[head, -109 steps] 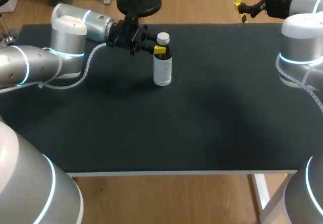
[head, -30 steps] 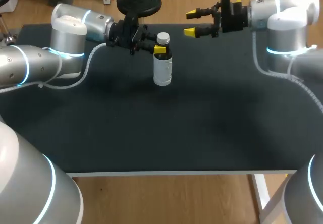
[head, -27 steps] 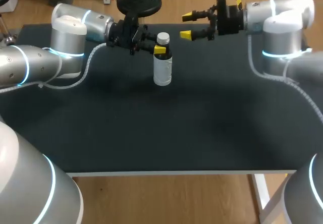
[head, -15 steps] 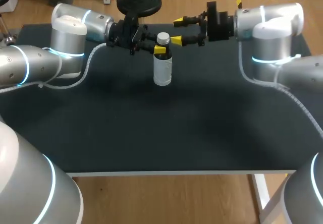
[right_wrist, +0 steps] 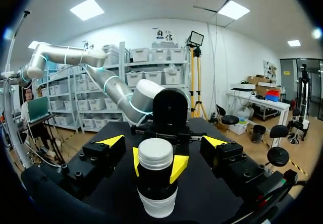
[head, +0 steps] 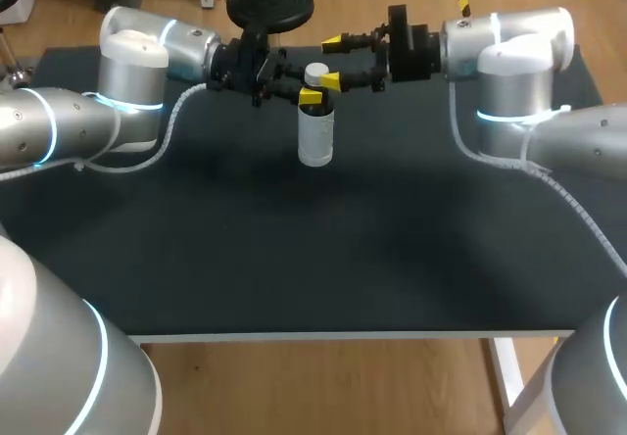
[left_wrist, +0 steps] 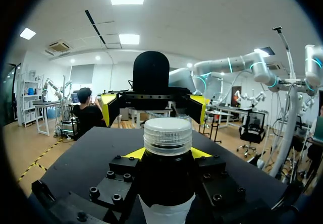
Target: Unscrew the bottle cap
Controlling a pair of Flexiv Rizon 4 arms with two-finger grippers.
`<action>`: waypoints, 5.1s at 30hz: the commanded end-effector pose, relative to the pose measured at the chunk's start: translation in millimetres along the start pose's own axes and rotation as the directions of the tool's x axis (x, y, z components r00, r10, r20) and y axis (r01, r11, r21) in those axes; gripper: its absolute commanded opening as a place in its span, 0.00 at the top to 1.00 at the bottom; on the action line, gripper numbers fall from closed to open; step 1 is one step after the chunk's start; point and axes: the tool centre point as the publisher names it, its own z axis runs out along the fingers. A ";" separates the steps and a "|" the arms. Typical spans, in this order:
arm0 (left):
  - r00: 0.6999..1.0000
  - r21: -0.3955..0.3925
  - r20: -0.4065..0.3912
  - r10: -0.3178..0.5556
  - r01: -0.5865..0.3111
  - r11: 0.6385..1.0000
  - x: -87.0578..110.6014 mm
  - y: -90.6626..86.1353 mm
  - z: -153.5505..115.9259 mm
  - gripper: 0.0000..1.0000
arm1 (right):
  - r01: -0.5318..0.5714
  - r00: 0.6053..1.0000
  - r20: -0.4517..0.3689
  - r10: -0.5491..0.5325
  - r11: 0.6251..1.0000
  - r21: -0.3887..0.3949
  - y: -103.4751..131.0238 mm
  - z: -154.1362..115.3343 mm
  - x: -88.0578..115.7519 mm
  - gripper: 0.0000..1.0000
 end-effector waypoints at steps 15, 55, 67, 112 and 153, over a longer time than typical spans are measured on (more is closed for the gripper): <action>1.000 0.002 -0.008 -0.001 0.001 1.000 -3.5 2.5 -0.6 1.00 | -0.018 0.999 -0.039 0.017 1.000 -0.022 -5.7 16.8 -3.2 0.00; 1.000 0.002 -0.008 -0.001 0.001 1.000 -3.5 2.5 -0.6 1.00 | -0.016 0.962 0.272 0.017 1.000 -0.004 0.4 15.6 11.1 0.00; 1.000 0.002 -0.008 -0.001 0.001 1.000 -3.5 2.5 -0.6 1.00 | -0.019 0.947 0.320 0.028 0.999 -0.033 -1.6 23.4 8.9 0.00; 1.000 0.002 -0.008 -0.001 0.001 1.000 -3.5 2.5 -0.6 1.00 | -0.007 0.926 0.374 0.052 0.993 -0.122 -4.4 22.1 13.5 0.05; 1.000 0.002 -0.008 -0.001 0.001 1.000 -3.5 2.5 -0.6 1.00 | -0.023 0.980 0.192 0.051 0.989 -0.146 -3.9 15.1 3.8 1.00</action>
